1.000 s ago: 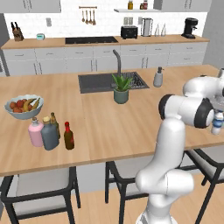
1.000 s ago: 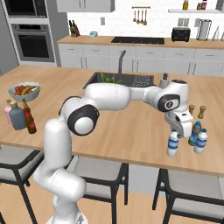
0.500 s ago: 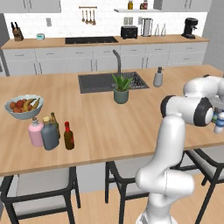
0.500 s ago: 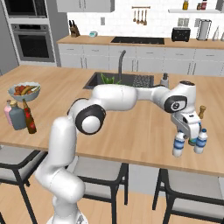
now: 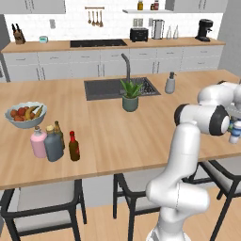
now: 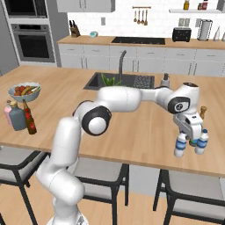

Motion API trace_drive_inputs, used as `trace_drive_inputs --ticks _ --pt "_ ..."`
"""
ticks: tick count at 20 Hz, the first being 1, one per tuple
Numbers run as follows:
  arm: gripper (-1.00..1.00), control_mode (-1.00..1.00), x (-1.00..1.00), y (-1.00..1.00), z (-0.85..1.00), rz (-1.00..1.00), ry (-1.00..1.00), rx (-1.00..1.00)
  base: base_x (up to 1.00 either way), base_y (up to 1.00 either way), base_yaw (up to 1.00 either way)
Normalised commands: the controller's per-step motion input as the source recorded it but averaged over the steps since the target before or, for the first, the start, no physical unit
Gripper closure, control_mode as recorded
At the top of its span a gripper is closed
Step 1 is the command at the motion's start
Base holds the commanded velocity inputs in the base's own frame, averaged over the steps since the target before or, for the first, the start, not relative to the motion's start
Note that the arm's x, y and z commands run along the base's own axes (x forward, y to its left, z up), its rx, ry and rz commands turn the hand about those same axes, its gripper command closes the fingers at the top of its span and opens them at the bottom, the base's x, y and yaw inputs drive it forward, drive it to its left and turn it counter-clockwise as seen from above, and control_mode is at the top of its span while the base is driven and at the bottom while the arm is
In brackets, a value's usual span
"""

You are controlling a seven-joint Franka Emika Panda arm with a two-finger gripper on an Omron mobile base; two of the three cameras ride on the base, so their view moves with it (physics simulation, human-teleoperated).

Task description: Move the plastic bottles in the middle to the plastics group, and the glass bottles in the middle to the glass group.

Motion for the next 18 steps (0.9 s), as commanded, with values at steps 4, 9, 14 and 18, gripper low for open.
trace_drive_inputs --ticks 4,9,14,18 --pt "1.00 -1.00 0.00 0.00 -0.17 0.00 0.00 0.00 0.00 0.00 0.00" --pt "1.00 -1.00 0.00 -0.01 -0.13 0.00 0.00 0.00 0.00 0.00 0.00" --pt "1.00 -1.00 0.00 0.00 -0.09 0.00 0.00 0.00 0.00 0.00 0.00" --pt "1.00 -1.00 0.00 -0.01 -0.04 0.00 0.00 0.00 0.00 0.00 0.00"
